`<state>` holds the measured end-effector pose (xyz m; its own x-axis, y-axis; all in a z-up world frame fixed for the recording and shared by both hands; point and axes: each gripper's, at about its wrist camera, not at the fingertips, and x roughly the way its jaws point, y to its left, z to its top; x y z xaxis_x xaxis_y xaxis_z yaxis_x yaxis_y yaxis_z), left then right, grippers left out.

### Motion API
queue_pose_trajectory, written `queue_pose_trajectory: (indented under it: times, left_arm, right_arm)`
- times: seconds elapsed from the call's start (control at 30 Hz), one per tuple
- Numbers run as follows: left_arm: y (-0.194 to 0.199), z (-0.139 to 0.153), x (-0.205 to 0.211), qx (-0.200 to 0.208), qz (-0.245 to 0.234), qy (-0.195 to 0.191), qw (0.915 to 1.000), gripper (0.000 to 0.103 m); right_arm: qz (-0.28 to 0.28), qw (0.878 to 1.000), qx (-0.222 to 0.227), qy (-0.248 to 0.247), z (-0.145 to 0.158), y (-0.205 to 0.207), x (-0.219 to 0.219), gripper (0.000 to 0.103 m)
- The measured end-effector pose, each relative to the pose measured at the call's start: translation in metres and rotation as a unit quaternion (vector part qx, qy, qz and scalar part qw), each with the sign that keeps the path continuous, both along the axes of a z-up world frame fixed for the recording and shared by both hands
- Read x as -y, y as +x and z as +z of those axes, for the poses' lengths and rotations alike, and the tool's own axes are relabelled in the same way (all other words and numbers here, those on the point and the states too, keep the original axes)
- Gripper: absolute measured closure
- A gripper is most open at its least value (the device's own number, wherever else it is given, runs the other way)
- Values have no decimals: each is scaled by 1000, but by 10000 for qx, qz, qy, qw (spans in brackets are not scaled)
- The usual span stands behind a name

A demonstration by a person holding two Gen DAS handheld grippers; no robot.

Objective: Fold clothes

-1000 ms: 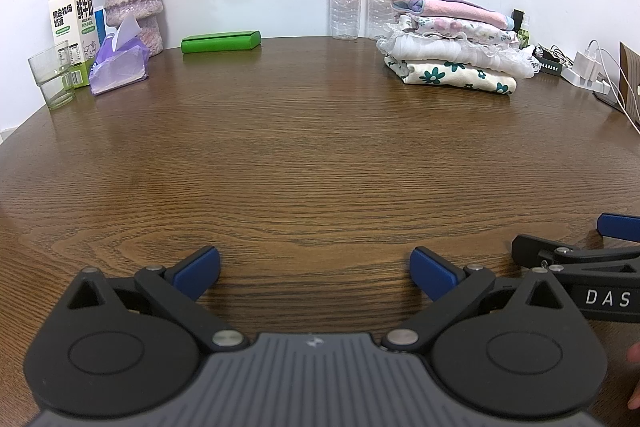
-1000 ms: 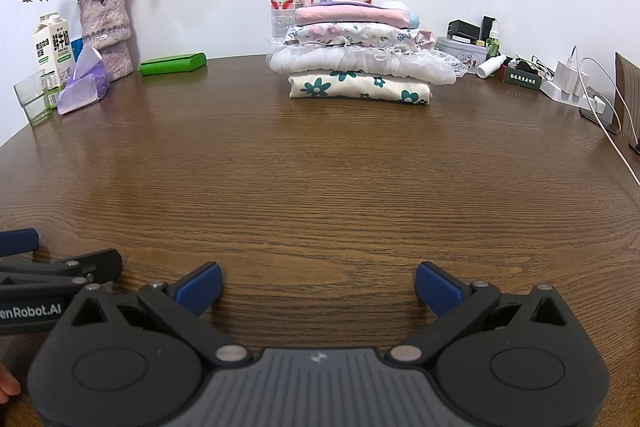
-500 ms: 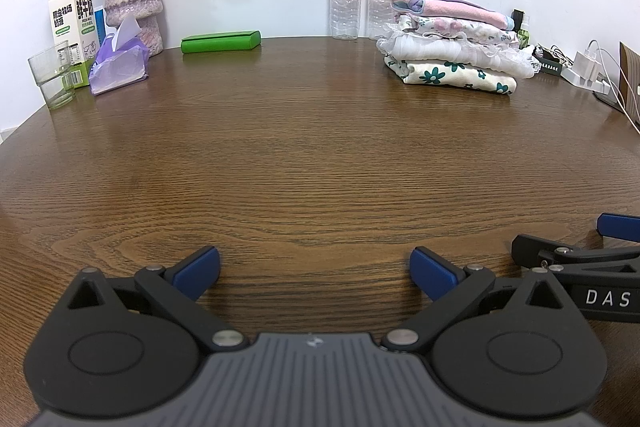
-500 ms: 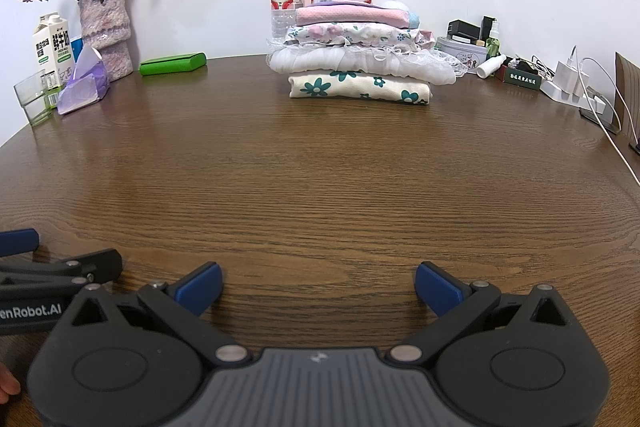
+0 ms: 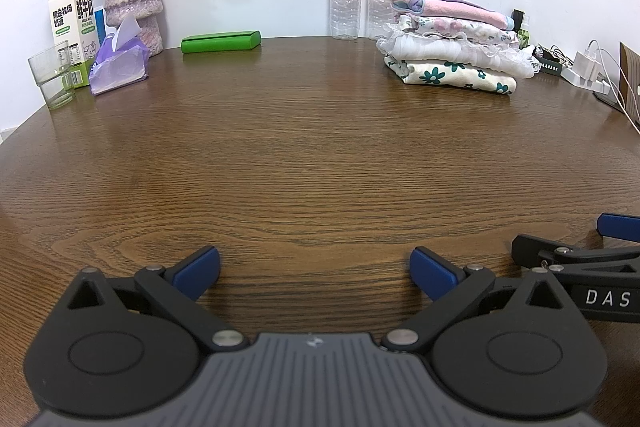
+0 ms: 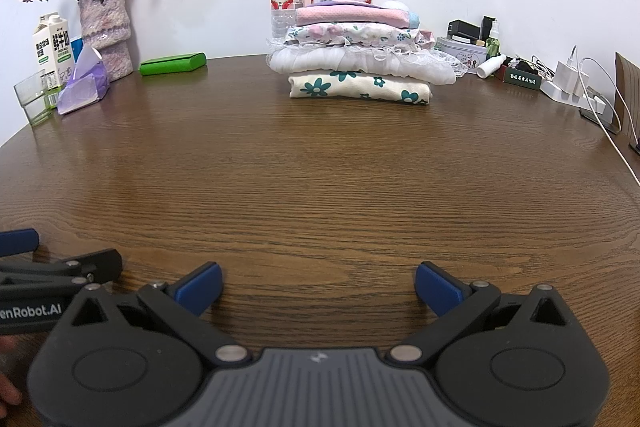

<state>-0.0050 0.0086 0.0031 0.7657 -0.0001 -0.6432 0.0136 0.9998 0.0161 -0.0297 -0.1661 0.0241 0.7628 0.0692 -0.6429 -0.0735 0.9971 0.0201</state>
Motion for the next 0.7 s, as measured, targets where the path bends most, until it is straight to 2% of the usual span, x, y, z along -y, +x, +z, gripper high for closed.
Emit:
queue_pose_trajectory:
  times: [0.2, 0.23, 0.3, 0.33, 0.37, 0.43, 0.5, 0.53, 0.57, 0.63, 0.67, 0.7]
  left_arm:
    - [2, 0, 1, -4, -45, 12, 10000, 0]
    - [3, 0, 1, -6, -176, -3, 9998, 0]
    - [13, 6, 2, -31, -863, -106, 9962, 0]
    - [19, 10, 3, -25, -1200, -172, 9926, 0]
    - [30, 18, 5, 86, -1479, -305, 9885, 0]
    - [65, 30, 19, 354, -1775, -190, 9833, 0]
    - [108, 38, 37, 584, -2112, 4, 9757, 0]
    - [135, 35, 46, 529, -2202, -26, 9740, 0]
    - [161, 32, 55, 483, -2265, -54, 9728, 0]
    - [207, 23, 71, 489, -2085, -82, 9768, 7]
    - [223, 20, 75, 472, -1935, -108, 9799, 15]
    - [235, 17, 76, 451, -1955, -277, 9793, 15]
  right_arm:
    - [148, 9999, -77, 36, 2, 4, 4, 0]
    - [257, 9996, -133, 54, 3, 7, 7, 0]
    - [935, 9946, -320, 303, 13, 20, 23, 2]
    - [1102, 9923, -284, 496, 21, 30, 37, 4]
    - [845, 9947, -95, 571, 30, 42, 53, 4]
    - [203, 9993, 168, 265, 47, 75, 75, 2]
    - [-6, 9998, 143, 168, 52, 125, 92, 9]
    - [-89, 9997, 95, 221, 50, 148, 99, 12]
    - [-160, 9994, 39, 302, 47, 168, 104, 20]
    - [-302, 9984, -71, 463, 39, 208, 113, 29]
    - [-293, 9986, -94, 439, 35, 224, 115, 29]
    - [-182, 9994, -75, 283, 31, 235, 114, 29]
